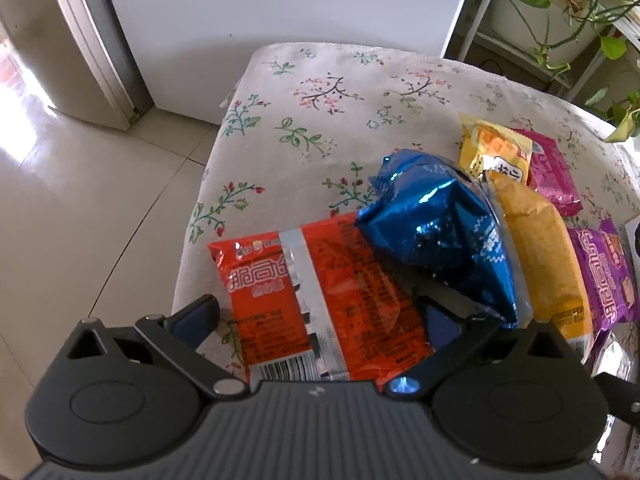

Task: Organize snacks
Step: 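Grasp silver foil pack with right tool while left tool grasps red pack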

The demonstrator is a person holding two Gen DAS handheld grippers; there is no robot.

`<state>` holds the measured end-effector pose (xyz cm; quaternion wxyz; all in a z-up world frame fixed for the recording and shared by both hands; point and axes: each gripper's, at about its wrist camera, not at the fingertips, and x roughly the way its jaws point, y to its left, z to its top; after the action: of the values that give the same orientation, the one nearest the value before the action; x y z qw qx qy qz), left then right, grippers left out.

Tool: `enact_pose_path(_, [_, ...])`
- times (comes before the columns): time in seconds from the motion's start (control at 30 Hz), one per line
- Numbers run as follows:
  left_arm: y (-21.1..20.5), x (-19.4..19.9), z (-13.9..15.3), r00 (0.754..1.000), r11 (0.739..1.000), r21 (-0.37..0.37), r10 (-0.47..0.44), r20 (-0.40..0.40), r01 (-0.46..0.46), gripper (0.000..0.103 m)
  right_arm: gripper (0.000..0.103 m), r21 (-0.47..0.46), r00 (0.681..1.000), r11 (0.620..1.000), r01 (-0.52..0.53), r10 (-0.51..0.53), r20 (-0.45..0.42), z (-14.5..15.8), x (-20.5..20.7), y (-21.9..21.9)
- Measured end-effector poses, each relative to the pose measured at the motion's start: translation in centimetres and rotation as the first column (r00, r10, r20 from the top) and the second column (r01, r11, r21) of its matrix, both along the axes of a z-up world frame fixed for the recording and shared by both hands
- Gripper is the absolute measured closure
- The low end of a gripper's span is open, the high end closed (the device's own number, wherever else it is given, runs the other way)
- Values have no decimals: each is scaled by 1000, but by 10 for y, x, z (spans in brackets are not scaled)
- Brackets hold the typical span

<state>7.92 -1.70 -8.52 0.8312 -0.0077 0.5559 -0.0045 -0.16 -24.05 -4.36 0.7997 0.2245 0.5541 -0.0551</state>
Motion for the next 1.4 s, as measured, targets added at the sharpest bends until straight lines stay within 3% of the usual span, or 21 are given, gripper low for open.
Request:
enact_pose_path(0.43, [-3, -8, 1, 1000, 1000, 19, -19, -5, 19, 0, 10, -114, 1000, 993, -23, 21, -14, -13, 8, 17])
enact_pose_path(0.63, [-3, -15, 2, 999, 999, 20, -41, 20, 41, 2, 27, -197, 998, 979, -59, 60, -4, -11, 6, 25])
enact_pose_path(0.9, [-2, -28, 11, 994, 997, 1, -77, 76, 77, 27, 33, -154, 998, 986, -63, 65, 5, -7, 1, 18])
enact_pose_path(1.1, [11, -31, 18, 997, 995, -94, -26, 68, 33, 30, 34, -129, 998, 990, -59, 63, 29, 2, -6, 14])
enact_pose_path(1.4, [19, -44, 25, 996, 992, -127, 24, 91, -12, 30, 34, -98, 996, 993, -60, 67, 62, 12, -15, 7])
